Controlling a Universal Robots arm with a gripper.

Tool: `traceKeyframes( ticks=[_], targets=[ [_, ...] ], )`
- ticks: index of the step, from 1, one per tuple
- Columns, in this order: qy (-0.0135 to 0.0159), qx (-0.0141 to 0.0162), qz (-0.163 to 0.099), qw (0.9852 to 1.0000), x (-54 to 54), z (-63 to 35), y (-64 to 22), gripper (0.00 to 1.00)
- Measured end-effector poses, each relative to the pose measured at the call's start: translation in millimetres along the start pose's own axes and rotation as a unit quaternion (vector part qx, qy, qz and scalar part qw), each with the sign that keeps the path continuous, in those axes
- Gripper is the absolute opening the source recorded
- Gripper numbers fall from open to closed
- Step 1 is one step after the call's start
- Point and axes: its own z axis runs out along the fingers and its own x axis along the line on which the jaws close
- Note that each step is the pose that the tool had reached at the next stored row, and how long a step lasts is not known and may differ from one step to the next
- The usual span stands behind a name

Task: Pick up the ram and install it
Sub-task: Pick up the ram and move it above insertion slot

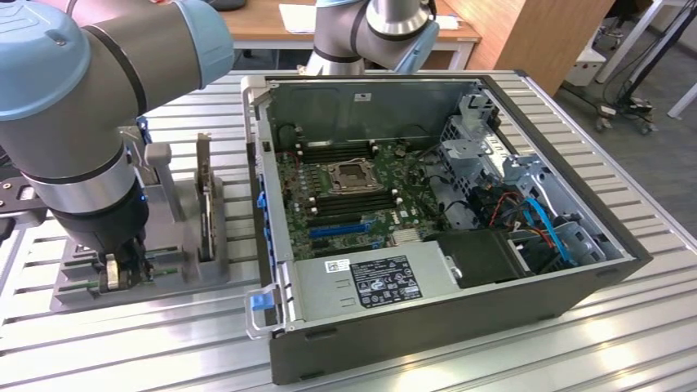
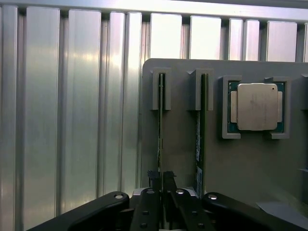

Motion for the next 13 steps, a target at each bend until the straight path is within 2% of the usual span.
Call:
traceKeyframes(
  ticks=[1, 2, 13],
  targets=[
    [0.0, 0.0, 0.0, 1.0, 0.0, 0.0, 0.0, 0.17],
    [0.0, 0.0, 0.0, 1.0, 0.0, 0.0, 0.0, 0.11],
    [0.0, 0.0, 0.0, 1.0, 0.0, 0.0, 0.0, 0.11]
  ],
)
